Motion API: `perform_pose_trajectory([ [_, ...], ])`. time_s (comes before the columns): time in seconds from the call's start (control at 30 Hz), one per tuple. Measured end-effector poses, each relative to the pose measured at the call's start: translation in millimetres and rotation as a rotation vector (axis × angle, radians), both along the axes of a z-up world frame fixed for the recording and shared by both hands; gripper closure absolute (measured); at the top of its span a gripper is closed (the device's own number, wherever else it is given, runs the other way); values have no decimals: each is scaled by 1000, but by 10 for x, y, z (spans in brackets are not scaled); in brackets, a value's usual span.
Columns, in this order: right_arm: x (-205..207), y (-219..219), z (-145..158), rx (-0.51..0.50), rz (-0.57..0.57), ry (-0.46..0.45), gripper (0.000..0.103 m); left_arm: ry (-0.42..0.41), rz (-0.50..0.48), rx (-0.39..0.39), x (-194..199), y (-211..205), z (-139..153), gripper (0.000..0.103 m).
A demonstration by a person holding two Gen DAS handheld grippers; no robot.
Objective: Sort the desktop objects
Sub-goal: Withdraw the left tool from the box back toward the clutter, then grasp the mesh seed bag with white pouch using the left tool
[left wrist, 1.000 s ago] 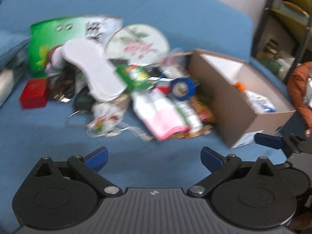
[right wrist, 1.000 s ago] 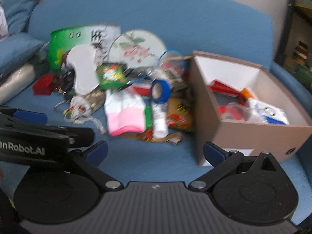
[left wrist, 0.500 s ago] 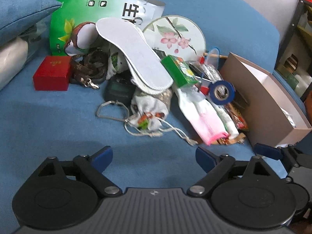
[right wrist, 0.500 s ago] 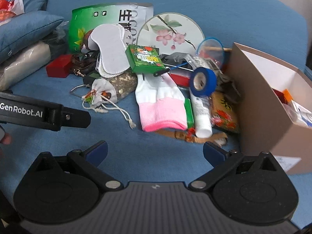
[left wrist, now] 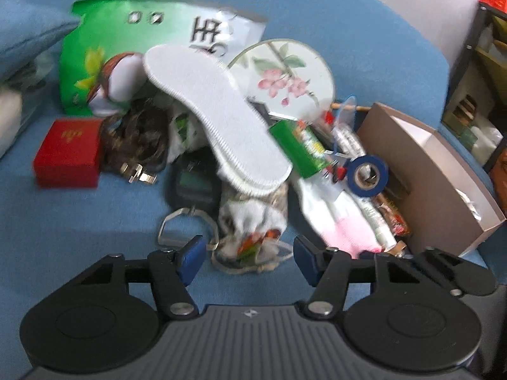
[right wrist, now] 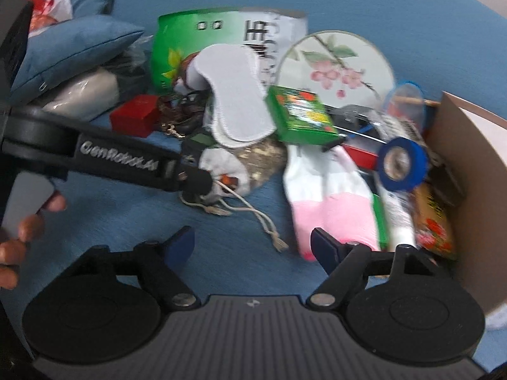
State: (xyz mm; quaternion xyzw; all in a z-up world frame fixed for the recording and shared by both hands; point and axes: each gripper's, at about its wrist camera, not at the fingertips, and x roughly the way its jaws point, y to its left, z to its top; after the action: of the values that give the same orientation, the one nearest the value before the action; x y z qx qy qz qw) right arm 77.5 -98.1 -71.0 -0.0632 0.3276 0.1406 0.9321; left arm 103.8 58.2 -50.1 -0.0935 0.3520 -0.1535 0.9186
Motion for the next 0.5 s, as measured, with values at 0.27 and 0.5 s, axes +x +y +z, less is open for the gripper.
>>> perform_pose_trajectory([
  [0.27, 280, 216, -93, -29, 68, -22, 35, 8, -60, -68, 251, -2, -148, 40],
  [0.5, 424, 218, -129, 23, 77, 16, 82, 14, -72, -89, 293, 5, -227, 69],
])
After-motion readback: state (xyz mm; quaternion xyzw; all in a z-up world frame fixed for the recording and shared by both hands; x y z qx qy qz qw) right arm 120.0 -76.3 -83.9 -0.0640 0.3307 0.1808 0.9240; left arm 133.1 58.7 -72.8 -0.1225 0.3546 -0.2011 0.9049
